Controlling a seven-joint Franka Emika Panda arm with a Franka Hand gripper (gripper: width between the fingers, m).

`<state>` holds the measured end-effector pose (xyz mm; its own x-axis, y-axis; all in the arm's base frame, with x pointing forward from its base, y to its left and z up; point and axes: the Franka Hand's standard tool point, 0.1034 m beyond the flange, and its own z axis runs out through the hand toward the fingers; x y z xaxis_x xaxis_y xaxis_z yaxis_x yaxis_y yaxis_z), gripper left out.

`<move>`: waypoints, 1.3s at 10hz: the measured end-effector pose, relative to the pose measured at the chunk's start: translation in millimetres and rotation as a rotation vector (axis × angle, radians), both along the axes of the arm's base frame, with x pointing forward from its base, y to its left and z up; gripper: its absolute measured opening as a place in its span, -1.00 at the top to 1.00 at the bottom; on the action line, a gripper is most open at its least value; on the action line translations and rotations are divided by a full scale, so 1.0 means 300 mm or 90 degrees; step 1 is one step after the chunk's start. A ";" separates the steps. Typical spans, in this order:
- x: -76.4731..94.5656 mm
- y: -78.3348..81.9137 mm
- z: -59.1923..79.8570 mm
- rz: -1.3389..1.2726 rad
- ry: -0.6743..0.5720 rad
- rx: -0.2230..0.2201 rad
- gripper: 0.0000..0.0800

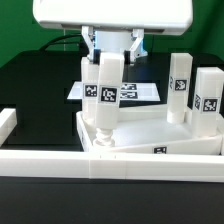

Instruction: Assemble desk

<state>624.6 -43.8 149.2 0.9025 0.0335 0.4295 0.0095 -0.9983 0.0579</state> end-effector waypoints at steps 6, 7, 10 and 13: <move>-0.005 -0.005 -0.011 -0.002 0.004 0.000 0.27; -0.007 -0.016 -0.010 -0.015 0.004 0.007 0.27; -0.014 -0.040 -0.005 -0.053 0.000 0.029 0.27; -0.020 -0.033 -0.015 -0.052 0.003 0.029 0.27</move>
Offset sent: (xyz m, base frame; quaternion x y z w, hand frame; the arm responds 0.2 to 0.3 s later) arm 0.0002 0.0024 -0.0065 0.0077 0.0068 0.0276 0.9996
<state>618.7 -53.8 144.8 0.9033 -0.0605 0.4247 -0.0727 -0.9973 0.0125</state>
